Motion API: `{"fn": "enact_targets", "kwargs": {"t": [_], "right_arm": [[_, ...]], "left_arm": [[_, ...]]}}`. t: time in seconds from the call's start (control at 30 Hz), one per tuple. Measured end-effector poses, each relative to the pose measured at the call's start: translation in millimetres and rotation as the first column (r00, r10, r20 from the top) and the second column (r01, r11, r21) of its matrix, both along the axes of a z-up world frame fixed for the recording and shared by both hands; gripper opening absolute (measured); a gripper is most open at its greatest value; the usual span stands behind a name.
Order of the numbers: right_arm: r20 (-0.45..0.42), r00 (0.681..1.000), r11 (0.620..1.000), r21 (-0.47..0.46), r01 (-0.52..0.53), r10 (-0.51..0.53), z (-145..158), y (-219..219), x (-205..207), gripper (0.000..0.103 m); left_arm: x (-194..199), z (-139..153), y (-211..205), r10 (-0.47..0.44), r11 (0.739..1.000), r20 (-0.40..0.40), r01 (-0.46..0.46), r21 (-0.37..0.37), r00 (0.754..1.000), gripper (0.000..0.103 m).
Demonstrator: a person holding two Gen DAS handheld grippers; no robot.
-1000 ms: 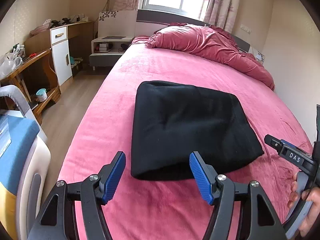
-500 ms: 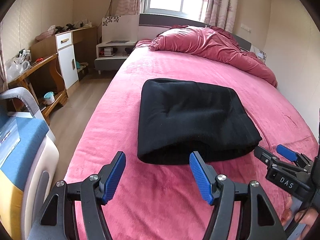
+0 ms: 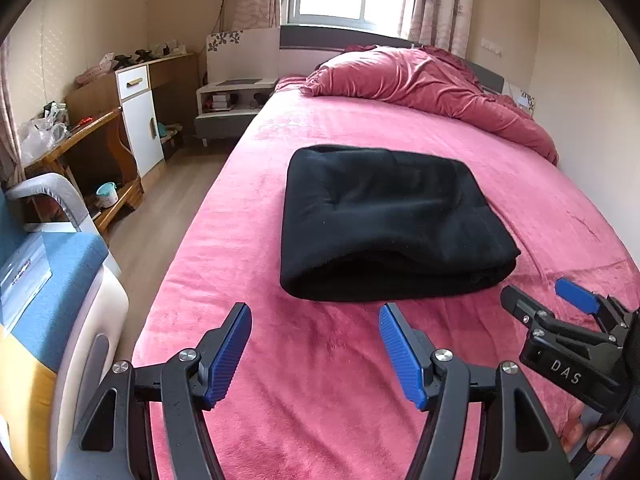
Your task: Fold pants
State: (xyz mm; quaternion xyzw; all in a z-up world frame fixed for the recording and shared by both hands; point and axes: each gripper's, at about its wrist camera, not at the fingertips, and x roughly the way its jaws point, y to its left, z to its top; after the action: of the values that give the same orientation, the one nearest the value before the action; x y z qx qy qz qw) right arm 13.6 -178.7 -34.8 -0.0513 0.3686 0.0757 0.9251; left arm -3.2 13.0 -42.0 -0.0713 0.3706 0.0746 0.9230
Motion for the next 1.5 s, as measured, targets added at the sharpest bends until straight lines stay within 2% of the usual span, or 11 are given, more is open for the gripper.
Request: {"fn": "enact_targets", "kwargs": {"t": [0.07,0.57,0.83,1.5], "right_arm": [[0.001,1.000,1.000,0.001,0.001,-0.001,1.5,-1.0,-0.8,0.087],[-0.001,1.000,1.000,0.005,0.002,-0.002,3.3,-4.9,-3.0,0.088],[-0.003,1.000,1.000,0.001,0.002,-0.002,1.9,-5.0,-3.2,0.088],[-0.005,1.000,1.000,-0.001,0.000,0.000,0.8,-4.2,-2.8,0.089]], "left_arm": [[-1.8,1.6,0.6,-0.001,1.000,0.009,0.001,-0.005,1.000,0.071],[-8.6,7.0,-0.9,0.021,1.000,0.028,-0.021,0.004,0.999,0.072],[-8.9,7.0,1.4,0.069,0.996,0.031,-0.070,0.048,0.997,0.072],[-8.8,2.8,-1.4,0.058,0.997,0.016,-0.059,0.045,0.998,0.072]]}}
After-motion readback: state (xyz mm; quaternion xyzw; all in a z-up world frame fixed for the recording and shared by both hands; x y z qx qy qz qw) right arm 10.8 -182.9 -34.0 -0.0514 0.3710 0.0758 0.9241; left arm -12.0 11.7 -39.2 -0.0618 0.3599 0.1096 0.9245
